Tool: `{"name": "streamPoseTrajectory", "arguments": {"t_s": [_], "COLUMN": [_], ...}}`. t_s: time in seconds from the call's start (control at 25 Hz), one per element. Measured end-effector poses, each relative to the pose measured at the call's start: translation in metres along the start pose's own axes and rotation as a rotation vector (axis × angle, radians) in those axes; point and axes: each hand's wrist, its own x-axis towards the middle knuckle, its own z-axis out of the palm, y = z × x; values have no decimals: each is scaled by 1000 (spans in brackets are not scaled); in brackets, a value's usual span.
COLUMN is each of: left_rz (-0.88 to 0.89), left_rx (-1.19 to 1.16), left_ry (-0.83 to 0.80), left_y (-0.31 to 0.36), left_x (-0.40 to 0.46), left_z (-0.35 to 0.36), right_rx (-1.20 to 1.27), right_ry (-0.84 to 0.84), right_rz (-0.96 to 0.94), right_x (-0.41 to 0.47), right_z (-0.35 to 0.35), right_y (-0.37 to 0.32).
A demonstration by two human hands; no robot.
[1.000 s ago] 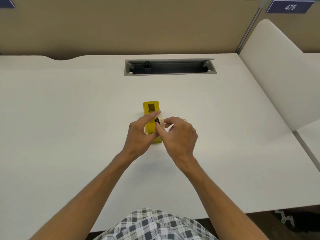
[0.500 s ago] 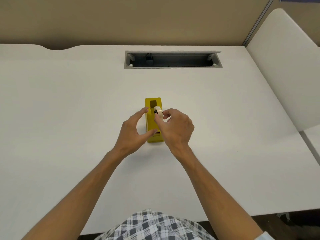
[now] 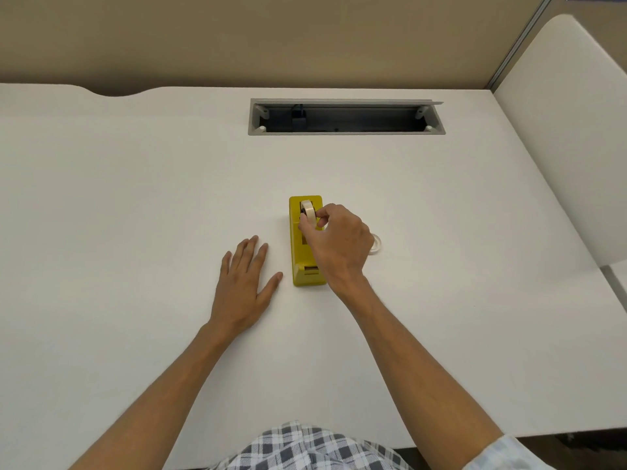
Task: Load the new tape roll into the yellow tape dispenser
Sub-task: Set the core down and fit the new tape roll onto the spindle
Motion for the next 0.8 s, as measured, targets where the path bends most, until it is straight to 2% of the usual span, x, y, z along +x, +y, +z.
{"name": "streamPoseTrajectory", "arguments": {"t_s": [0.36, 0.8], "left_rz": [-8, -15], "left_rx": [45, 34], "left_ry": [22, 38], "left_y": [0, -1], "left_x": [0, 0], "left_z": [2, 5], "right_rx": [-64, -67], "right_ry": [20, 4], "right_rz": [-61, -42], "right_x": [-4, -3], "right_z": [8, 11], "right_y": [3, 3]}}
